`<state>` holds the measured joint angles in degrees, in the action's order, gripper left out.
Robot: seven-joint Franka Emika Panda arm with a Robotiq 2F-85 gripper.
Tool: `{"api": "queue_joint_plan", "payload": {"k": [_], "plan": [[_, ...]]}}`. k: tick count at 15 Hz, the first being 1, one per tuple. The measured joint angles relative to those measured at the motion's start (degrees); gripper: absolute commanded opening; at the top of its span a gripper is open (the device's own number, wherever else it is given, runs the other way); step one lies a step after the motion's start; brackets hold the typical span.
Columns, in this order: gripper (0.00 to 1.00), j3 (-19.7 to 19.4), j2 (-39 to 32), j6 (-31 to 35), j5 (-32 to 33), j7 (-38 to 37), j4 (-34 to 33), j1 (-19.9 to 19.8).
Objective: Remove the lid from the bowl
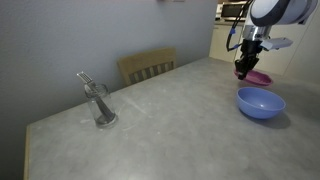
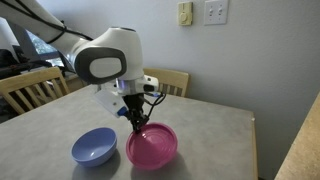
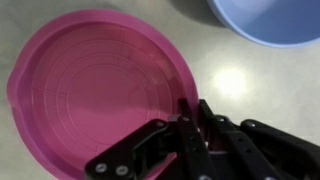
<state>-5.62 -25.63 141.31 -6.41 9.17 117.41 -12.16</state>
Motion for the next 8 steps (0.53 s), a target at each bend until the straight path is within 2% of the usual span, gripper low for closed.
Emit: {"api": "queue_joint_plan", "payload": {"k": [8], "plan": [[0.03, -0.01, -8.69, 0.0, 0.0, -0.01, -5.97, -1.64]]}}
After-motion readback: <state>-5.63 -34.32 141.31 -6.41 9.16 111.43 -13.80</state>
